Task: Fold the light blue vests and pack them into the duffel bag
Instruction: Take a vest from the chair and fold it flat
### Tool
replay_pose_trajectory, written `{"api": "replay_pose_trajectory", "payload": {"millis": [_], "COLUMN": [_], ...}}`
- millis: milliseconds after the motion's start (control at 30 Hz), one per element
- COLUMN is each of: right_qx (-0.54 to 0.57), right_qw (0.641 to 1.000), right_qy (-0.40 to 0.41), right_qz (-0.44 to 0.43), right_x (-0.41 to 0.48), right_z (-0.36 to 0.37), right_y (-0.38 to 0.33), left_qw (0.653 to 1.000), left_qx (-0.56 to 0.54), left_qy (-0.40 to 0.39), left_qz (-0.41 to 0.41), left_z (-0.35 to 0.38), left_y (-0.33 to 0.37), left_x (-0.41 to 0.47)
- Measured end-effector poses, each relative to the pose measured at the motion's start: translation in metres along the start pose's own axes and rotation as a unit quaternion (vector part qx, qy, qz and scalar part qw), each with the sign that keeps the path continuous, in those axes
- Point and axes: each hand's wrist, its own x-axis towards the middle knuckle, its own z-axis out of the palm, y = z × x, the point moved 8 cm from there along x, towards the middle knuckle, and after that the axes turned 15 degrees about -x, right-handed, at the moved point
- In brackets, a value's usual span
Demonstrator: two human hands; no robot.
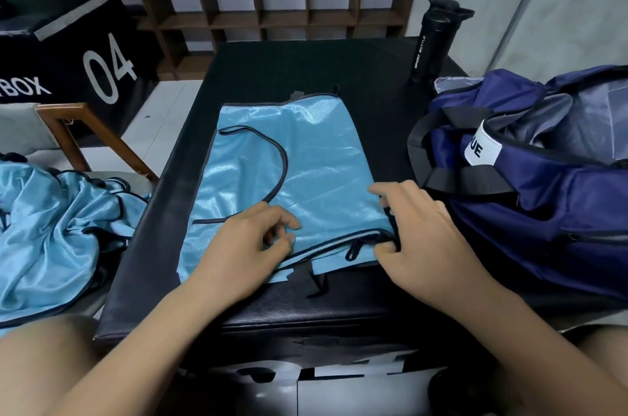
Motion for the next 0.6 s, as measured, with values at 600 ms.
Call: {"api": "replay_pose_trajectory", "payload": {"millis": [600], "right_qx": [-0.004], "right_qw": [0.971], "right_qy": [-0.009], "right_qz": [-0.241], "right_x": [-0.029], "right_z": [0.003], "right_y": [-0.025], "left_qw": [0.991], "left_qx": [0.112], "left_qy": [-0.034], "left_qz": [0.071], "left_z": [-0.054], "left_y": [0.025], "left_x": [-0.062]}}
